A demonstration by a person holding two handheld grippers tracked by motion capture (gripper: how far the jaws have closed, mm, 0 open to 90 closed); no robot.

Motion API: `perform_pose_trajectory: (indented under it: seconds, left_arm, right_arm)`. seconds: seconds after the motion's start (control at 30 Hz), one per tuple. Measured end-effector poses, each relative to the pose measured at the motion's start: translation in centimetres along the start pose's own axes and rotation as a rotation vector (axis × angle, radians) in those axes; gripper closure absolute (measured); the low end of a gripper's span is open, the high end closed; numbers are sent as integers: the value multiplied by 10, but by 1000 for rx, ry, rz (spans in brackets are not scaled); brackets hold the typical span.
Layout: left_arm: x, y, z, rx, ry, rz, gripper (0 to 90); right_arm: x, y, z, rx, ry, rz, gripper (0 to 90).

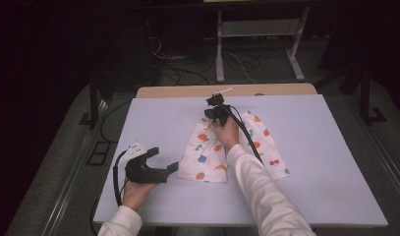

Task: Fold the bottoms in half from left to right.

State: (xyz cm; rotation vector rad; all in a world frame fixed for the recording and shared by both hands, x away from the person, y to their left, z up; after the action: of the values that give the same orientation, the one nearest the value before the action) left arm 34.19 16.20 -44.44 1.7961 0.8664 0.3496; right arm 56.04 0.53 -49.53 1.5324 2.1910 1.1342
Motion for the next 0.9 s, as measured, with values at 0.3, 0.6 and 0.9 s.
perform_pose_trajectory:
  seconds: [0.3, 0.6, 0.9]
  left_arm:
    - [5, 8, 5, 43, 0, -21, 0]
    - [16, 15, 9, 108, 13, -37, 0]
    - [28, 4, 19, 189, 29, -53, 0]
  right_arm:
    - [0, 0, -5, -13, 5, -17, 867]
    - [0, 2, -10, -21, 12, -17, 867]
    - [-1, 3, -13, -23, 25, -4, 867]
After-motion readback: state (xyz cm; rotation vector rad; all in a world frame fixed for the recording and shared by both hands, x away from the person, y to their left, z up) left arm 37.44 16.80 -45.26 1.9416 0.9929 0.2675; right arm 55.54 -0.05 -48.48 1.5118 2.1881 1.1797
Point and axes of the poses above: each handheld gripper's, and its own axes: z roughly forward along the jaws, y roughly out of its top, x roughly to its left, the point moved 9 cm from there along z, roughly forward along the jaws, and after that the axes turned 5 degrees about z, right-handed, at the moved point
